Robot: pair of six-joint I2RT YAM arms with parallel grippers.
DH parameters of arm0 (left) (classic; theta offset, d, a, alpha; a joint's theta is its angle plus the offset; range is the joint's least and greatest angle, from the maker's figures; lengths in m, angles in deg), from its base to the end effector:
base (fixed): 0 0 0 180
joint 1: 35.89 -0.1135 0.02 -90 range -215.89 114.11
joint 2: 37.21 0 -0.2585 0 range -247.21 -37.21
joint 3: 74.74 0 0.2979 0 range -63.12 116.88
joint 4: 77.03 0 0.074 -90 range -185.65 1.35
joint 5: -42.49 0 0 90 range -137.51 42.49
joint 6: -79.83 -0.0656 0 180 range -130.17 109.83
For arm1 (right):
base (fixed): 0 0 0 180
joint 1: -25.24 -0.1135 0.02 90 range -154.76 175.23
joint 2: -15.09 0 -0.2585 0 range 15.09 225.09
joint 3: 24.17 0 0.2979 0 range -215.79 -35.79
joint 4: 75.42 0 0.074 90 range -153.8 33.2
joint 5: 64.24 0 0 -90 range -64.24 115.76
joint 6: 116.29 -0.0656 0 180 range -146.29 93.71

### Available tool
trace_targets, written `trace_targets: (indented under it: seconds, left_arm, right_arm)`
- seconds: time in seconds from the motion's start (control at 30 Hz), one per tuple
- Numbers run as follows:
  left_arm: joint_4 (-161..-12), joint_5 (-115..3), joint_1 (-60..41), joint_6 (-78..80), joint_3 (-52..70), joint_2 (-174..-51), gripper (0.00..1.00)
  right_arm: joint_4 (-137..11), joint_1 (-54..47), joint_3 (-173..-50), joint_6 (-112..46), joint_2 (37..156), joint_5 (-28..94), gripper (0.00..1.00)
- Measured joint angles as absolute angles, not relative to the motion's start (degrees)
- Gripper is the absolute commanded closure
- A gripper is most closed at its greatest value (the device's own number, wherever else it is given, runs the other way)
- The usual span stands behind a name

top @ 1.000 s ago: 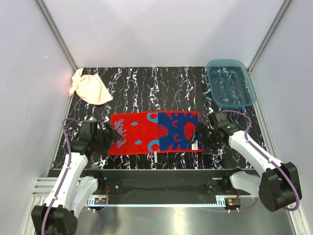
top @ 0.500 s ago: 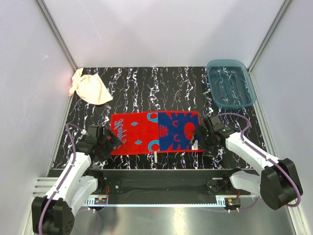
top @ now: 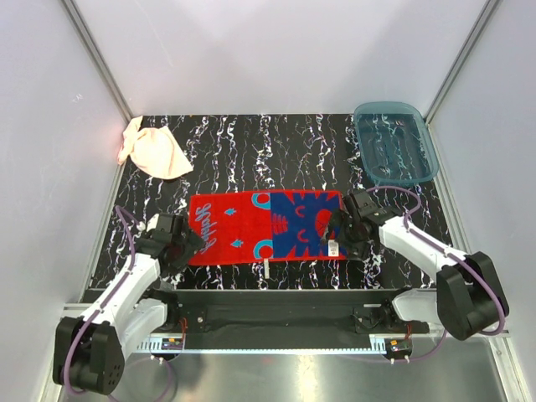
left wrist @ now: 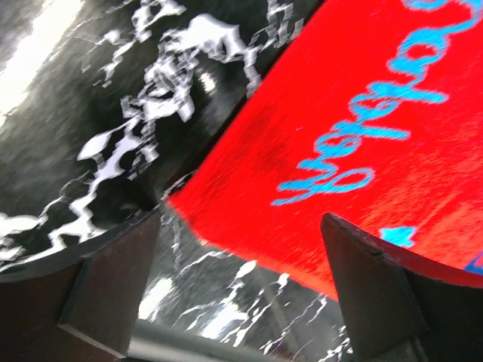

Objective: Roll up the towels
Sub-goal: Flatten the towel, then fold the towel

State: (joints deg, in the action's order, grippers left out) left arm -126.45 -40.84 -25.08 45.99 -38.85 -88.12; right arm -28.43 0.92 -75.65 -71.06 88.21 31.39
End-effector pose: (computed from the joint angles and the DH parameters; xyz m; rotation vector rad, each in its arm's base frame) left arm 0.2026 -0.0309 0.1114 -1.0734 2.4767 -0.2066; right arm 0.2458 0.1181 0.1213 0.4815 2.8188 0.4218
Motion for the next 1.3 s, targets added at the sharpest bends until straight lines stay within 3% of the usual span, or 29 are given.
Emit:
trace_targets:
  seconds: [0.03,0.13,0.17,0.23,0.3,0.4,0.53,0.8,1.13,1.3]
  left_arm:
    - [-125.4,-40.9,-25.1,46.3,-39.1,-88.4,0.25]
    - [-122.3,-41.0,-25.1,46.6,-39.9,-89.1,0.65]
    - [-121.8,-41.0,-25.1,46.6,-40.2,-89.2,0.73]
    - [-121.6,-40.9,-25.1,46.2,-40.6,-89.4,0.87]
    - [-121.6,-40.8,-25.1,45.9,-40.6,-89.3,0.91]
    - [-121.6,-40.7,-25.1,45.6,-40.6,-88.3,0.94]
    - [-121.8,-40.6,-25.1,45.2,-40.6,-87.6,0.93]
    - [-122.1,-40.2,-25.1,44.0,-40.6,-87.3,0.94]
    - [-123.4,-40.1,-25.1,42.1,-40.0,-86.0,0.96]
    - [-123.7,-40.1,-25.7,41.8,-39.9,-84.9,0.97]
  right_arm:
    - [-28.6,1.0,-75.6,-71.1,88.0,31.4,0.0]
    - [-29.2,1.8,-74.3,-71.9,85.9,31.2,0.0]
    - [-29.3,2.2,-73.7,-72.2,84.9,31.0,0.0]
    - [-29.0,3.1,-72.7,-73.2,82.5,30.5,0.0]
    - [-28.6,3.8,-71.9,-73.8,80.8,29.5,0.0]
    - [-28.4,4.2,-71.1,-74.8,79.7,29.2,0.02]
    - [-29.3,4.2,-67.9,-77.2,79.1,29.6,0.12]
    - [-32.8,4.4,-63.5,-81.6,78.6,31.2,0.43]
    - [-35.8,4.4,-62.7,-83.7,80.0,29.9,0.69]
    - [-35.3,4.4,-63.7,-82.9,81.4,27.4,1.0]
